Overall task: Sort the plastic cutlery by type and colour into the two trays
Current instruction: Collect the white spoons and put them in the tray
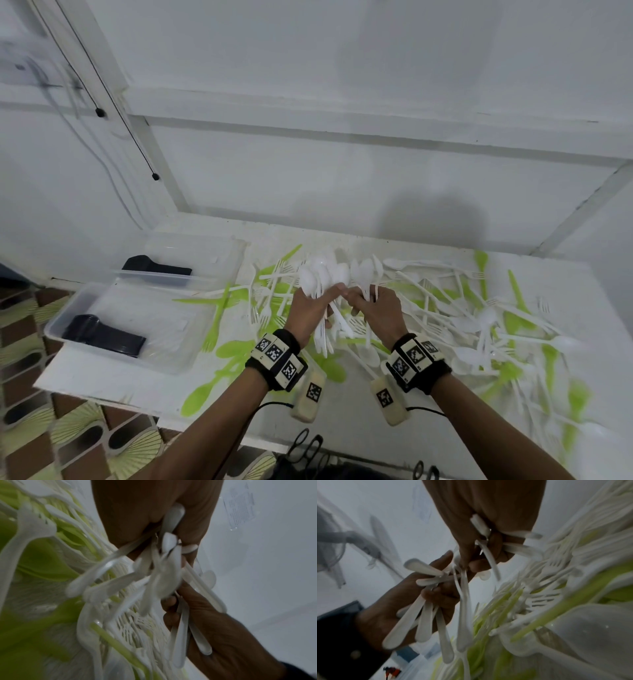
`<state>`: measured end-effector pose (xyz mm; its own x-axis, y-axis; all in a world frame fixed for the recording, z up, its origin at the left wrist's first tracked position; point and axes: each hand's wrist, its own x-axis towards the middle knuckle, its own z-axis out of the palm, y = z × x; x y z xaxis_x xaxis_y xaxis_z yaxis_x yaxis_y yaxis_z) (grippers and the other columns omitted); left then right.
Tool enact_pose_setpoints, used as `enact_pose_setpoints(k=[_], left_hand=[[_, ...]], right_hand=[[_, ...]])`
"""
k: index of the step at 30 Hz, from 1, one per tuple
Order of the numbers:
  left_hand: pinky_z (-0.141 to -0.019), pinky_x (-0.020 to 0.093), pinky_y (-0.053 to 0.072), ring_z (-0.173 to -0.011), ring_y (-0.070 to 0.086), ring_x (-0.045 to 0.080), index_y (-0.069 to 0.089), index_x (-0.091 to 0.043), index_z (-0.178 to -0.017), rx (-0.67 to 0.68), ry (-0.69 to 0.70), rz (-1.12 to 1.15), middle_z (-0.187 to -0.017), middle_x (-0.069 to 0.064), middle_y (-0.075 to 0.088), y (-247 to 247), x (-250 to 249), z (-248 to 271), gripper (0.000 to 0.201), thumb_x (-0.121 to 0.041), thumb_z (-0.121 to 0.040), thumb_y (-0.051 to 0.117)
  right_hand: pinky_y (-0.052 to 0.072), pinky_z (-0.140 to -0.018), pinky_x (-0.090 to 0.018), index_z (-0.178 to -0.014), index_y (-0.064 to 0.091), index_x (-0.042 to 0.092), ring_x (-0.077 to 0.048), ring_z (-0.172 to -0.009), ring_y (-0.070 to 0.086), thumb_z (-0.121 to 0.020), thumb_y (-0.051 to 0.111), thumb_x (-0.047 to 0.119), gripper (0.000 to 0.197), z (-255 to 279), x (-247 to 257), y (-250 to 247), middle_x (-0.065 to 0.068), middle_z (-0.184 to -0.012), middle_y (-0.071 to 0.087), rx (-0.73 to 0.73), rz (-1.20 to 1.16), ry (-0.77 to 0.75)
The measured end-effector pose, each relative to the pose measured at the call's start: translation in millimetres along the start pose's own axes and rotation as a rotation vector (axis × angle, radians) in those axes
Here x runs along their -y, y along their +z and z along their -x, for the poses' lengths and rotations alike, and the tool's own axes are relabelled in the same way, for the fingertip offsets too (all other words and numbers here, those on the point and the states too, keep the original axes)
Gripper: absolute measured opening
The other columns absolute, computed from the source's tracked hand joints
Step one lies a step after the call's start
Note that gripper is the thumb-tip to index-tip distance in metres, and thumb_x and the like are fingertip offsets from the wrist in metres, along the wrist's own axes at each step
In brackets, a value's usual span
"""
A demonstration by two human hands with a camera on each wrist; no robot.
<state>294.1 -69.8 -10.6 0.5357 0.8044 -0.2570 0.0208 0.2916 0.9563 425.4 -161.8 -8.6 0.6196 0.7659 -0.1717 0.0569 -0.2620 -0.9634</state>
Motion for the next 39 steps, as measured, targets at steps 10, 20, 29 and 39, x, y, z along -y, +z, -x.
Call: enact_pose_setpoints(k=[10,20,29,39], left_hand=[[-0.046,0.029,0.046,-0.052,0.056,0.024,0.073,-0.004,-0.095,-0.096,0.033,-0.116,-0.085,0.007,0.078,12,1,-5,0.023,-0.026,-0.097,0.067],[-0.044,0.027,0.042,-0.053,0.05,0.027,0.071,-0.005,-0.106,-0.038,-0.032,0.036,-0.098,0.011,0.078,8,8,11,0.015,-0.014,-0.101,0.06],[-0.038,0.023,0.035,-0.045,0.045,0.018,0.064,0.004,-0.118,0.01,0.008,0.182,-0.108,0.021,0.074,-16,16,19,0.027,-0.017,-0.101,0.059],[-0.045,0.028,0.04,-0.049,0.041,0.027,0.074,-0.003,-0.094,-0.086,0.007,0.032,-0.083,0.008,0.077,-9,6,5,0.017,-0.015,-0.098,0.063]], right_hand=[[0.049,-0.045,-0.03,-0.112,0.053,0.019,-0.021,-0.037,0.051,-0.106,0.04,0.01,0.017,9,7,-11,0.003,-0.088,0.075,0.14,0.229,-0.237],[0.04,-0.041,-0.025,-0.121,0.027,0.015,-0.022,-0.034,0.044,-0.109,0.038,0.013,0.017,6,3,-27,-0.001,-0.094,0.077,0.328,0.228,-0.224],[0.043,-0.045,-0.024,-0.123,0.023,0.015,-0.024,-0.039,0.05,-0.11,0.04,0.02,0.022,6,4,-16,-0.001,-0.091,0.078,0.153,0.085,-0.111],[0.044,-0.047,-0.028,-0.106,0.037,0.029,-0.02,-0.046,0.056,-0.104,0.048,0.016,0.017,14,13,5,-0.009,-0.075,0.064,0.174,0.166,-0.232]])
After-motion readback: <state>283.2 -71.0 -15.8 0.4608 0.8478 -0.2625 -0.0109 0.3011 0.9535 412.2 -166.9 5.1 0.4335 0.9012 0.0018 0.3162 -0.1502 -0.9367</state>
